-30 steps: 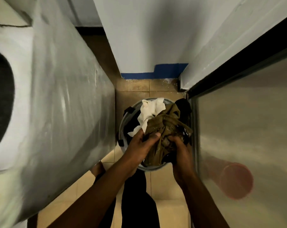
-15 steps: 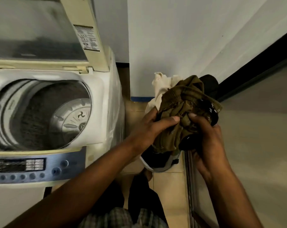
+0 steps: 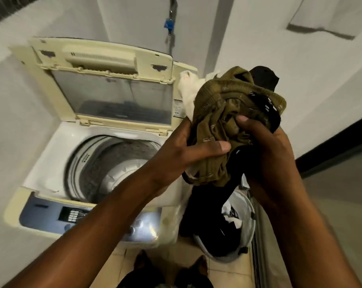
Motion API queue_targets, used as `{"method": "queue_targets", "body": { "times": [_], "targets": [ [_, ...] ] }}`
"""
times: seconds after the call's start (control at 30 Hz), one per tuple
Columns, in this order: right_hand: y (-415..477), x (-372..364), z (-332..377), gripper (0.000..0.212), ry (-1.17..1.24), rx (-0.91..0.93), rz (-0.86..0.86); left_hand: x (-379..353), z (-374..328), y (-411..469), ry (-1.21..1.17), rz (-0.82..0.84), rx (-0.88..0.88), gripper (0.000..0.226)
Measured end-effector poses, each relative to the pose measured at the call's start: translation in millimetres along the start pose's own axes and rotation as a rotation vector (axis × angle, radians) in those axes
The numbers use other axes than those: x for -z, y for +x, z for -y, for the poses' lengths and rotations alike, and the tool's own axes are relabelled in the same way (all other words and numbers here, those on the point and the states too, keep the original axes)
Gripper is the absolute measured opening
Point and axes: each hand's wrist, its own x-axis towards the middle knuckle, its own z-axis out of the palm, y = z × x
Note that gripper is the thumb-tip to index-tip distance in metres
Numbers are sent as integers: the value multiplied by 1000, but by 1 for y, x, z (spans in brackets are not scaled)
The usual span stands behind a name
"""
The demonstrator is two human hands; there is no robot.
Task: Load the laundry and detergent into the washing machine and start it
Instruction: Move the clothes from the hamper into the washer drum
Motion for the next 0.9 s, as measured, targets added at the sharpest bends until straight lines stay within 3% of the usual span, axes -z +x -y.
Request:
{"method": "queue_targets", "body": {
  "times": [0.13, 0.27, 0.4, 0.57, 0.7, 0.83, 0.9],
  "targets": [
    [17, -55, 2, 45, -23, 53, 126, 39, -23, -18, 152, -87, -110, 88],
    [37, -116, 7, 50, -56, 86, 226, 82, -37, -23, 244, -250, -210, 91],
    [53, -159, -10, 49, -70, 8, 247, 122, -27, -26, 274, -450, -245, 84],
    [57, -180, -61, 41, -207, -210, 354, 153, 19, -42, 265, -704, -147, 66],
    [62, -174, -104, 31, -346, -349, 440, 194, 78, -45, 215, -824, 80, 45],
    [54, -127, -151, 41, -616, -359, 380, 238, 128, -45, 166, -880, 326, 42],
    [41, -85, -179, 41, -853, -300, 261, 254, 146, -44, 155, -887, 404, 42]
  ]
}}
